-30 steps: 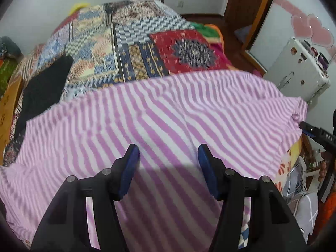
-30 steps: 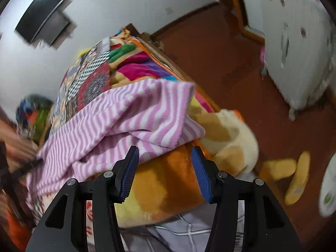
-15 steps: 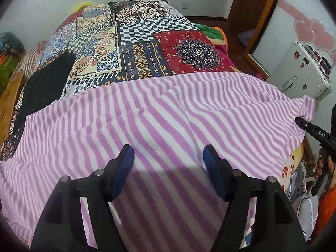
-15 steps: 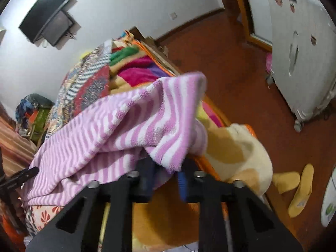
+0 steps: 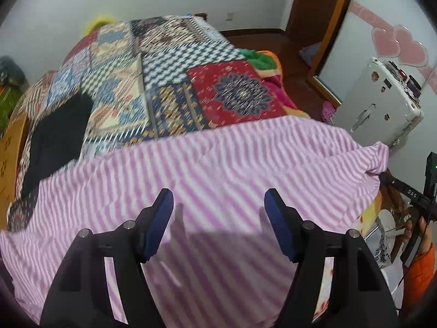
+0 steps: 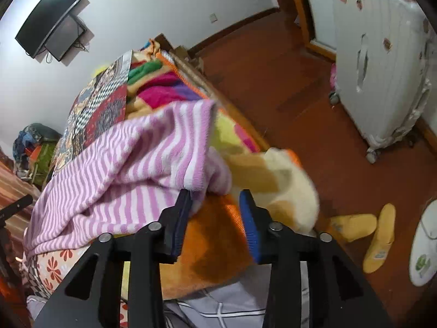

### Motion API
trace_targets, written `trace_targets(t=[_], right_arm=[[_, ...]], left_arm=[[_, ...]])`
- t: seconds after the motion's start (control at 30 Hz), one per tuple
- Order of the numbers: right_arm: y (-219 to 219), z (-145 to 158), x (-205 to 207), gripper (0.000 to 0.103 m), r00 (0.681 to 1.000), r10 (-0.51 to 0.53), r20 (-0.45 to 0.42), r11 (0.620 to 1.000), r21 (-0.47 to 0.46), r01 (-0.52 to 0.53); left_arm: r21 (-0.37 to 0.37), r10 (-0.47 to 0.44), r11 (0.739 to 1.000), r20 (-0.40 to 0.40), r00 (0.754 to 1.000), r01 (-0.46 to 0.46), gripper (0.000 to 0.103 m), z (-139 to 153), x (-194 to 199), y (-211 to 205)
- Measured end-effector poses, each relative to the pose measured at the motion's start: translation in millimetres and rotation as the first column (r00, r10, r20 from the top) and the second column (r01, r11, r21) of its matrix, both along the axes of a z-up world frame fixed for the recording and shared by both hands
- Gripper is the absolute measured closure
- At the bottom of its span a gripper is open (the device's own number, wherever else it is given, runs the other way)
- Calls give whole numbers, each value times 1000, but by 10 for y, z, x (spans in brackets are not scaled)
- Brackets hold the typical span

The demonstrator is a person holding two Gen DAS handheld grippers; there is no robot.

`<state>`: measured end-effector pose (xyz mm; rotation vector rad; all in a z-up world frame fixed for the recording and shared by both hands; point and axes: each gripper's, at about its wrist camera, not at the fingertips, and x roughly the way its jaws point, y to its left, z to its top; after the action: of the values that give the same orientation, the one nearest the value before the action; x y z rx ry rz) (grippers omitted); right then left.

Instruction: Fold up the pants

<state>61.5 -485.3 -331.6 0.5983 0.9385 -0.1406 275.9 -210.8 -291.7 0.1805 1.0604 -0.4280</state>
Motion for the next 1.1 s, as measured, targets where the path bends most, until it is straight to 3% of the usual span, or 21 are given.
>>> trace_targets(t=[0.13, 0.33, 0.57, 0.6, 0.63, 0.73, 0.9, 1.1], right_arm=[[-86, 195, 47, 57, 999, -2, 50, 1000, -26, 3], [-51, 257, 268, 54, 995, 33, 92, 999, -26, -31], [133, 59, 519, 55, 991, 98, 89, 995, -41, -95], [134, 45, 527, 66, 990, 101, 95, 995, -34, -98], [138, 35, 527, 82, 988, 112, 110, 994, -21, -110], [154, 65, 528, 90, 982, 134, 129, 991, -35, -131], [131, 187, 641, 93, 971, 163, 175, 985, -82, -151], [138, 614, 1045, 93, 932, 235, 274, 966, -170, -194]], left_arm=[[-14, -74, 997, 9, 997, 74, 34, 76, 198, -368], [-35, -203, 979, -44, 978, 202, 34, -18, 572, -1086], [-59, -315, 949, -200, 928, 309, 34, -497, 904, -1834], [-51, -328, 944, -220, 919, 325, 34, -607, 925, -1939], [-42, -332, 943, -230, 915, 331, 34, -664, 919, -1980], [-44, -345, 937, -259, 902, 345, 34, -802, 873, -2046], [-18, -361, 931, -208, 909, 365, 34, -680, 748, -1916], [-40, -292, 956, -128, 948, 290, 34, -235, 786, -1431]])
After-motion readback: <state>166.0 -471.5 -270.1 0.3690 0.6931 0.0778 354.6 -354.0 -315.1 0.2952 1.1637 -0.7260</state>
